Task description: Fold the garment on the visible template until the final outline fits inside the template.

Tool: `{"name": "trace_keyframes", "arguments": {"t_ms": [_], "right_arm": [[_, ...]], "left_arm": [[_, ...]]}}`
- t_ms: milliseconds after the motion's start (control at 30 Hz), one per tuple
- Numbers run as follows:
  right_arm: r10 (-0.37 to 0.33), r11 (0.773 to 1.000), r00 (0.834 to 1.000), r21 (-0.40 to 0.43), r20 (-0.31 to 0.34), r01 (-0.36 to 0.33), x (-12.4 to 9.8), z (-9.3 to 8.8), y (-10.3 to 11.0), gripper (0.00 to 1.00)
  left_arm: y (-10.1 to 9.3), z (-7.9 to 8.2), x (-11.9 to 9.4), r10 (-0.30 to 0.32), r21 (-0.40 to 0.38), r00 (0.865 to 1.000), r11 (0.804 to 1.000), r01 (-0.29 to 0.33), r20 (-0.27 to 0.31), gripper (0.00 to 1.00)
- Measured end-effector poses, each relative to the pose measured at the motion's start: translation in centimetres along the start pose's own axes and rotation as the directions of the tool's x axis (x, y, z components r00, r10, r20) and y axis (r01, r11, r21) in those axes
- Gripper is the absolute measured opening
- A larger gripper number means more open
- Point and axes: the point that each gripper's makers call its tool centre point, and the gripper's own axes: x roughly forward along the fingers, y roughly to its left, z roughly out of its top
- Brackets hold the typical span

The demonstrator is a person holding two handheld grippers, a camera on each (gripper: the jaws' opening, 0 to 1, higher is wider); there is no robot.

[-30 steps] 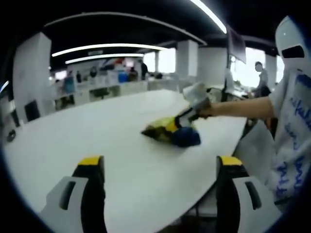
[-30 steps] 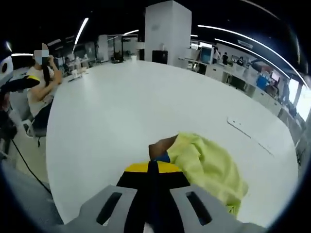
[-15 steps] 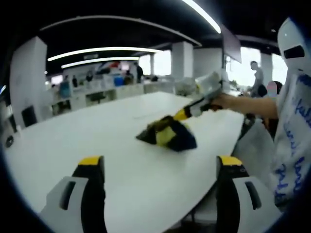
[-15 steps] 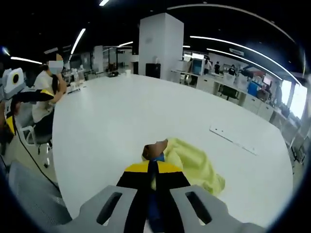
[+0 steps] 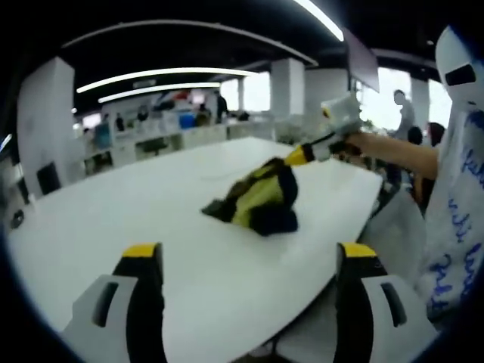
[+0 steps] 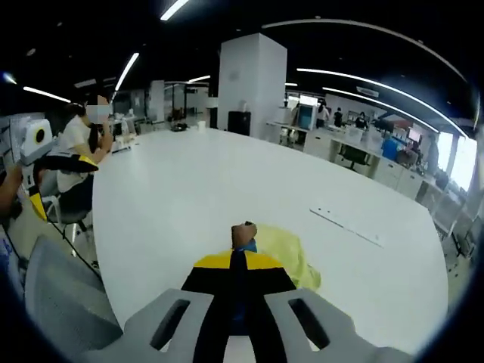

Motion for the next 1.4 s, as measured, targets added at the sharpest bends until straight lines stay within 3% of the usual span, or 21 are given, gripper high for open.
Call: {"name": "trace_keyframes", "arguments": {"t_ms": [133, 433, 533, 600, 700, 867, 967, 1067, 1200, 1267, 1400], "right_arm": [[0.015, 1.0, 1.0, -0.012, 0.015, -0.015, -1.9, 0.4, -0.3, 0.03], [0.008, 1.0, 0.998, -0.024, 0.06, -0.007, -5.4, 1.3, -1.8, 0.03], [0.001, 1.0, 0.998, -0.029, 0.063, 0.001, -6.4, 1.1, -2.2, 0.03], [-0.002, 0.999, 0.998, -0.035, 0.063, 0.004, -6.9, 0.9, -2.6, 0.03], [0.005, 1.0, 0.998, -0.016, 0.067, -0.004, -7.4, 0.7, -2.8, 0.03], [0.009, 1.0, 0.997, -0.025, 0.078, -0.007, -8.0, 1.1, -2.9, 0.03], [0.006, 1.0, 0.997, -0.03, 0.082, -0.004, -8.1, 1.3, -3.2, 0.03], [0.011, 1.0, 0.996, -0.025, 0.086, -0.009, -8.1, 1.3, -3.4, 0.03], [0.015, 1.0, 0.996, -0.026, 0.09, -0.012, -8.2, 1.2, -3.2, 0.03], [0.01, 1.0, 0.996, -0.03, 0.086, -0.008, -8.2, 1.1, -3.3, 0.03], [0.016, 1.0, 0.996, -0.026, 0.087, -0.013, -8.2, 1.0, -3.4, 0.03]], "left_arm": [[-1.4, 0.5, 0.8, -0.006, 0.0, 1.0, 1.0, 0.006, 0.0, 0.9], [-2.6, 1.5, 3.0, -0.001, 0.027, 1.0, 1.0, 0.001, 0.01, 0.89], [-3.0, 1.5, 4.1, -0.011, 0.06, 1.0, 0.998, 0.012, -0.014, 0.85], [-2.8, 2.4, 4.8, -0.001, 0.077, 1.0, 0.997, -0.001, 0.027, 0.79], [-2.7, 2.8, 5.9, -0.013, 0.034, 0.999, 0.999, 0.012, 0.035, 0.73], [-3.1, 3.3, 7.9, -0.029, 0.135, 0.999, 0.99, 0.026, 0.021, 0.67], [-2.8, 4.9, 9.0, -0.011, 0.261, 0.997, 0.965, -0.011, 0.082, 0.66], [-2.6, 5.5, 9.8, 0.01, 0.304, 0.995, 0.952, -0.039, 0.096, 0.6], [-2.4, 6.0, 11.0, -0.008, 0.318, 0.993, 0.948, -0.029, 0.115, 0.54], [-2.1, 5.0, 11.8, -0.005, 0.3, 0.999, 0.954, -0.007, 0.042, 0.52], [-1.9, 5.1, 13.2, -0.011, 0.321, 0.998, 0.947, -0.01, 0.063, 0.4]]}}
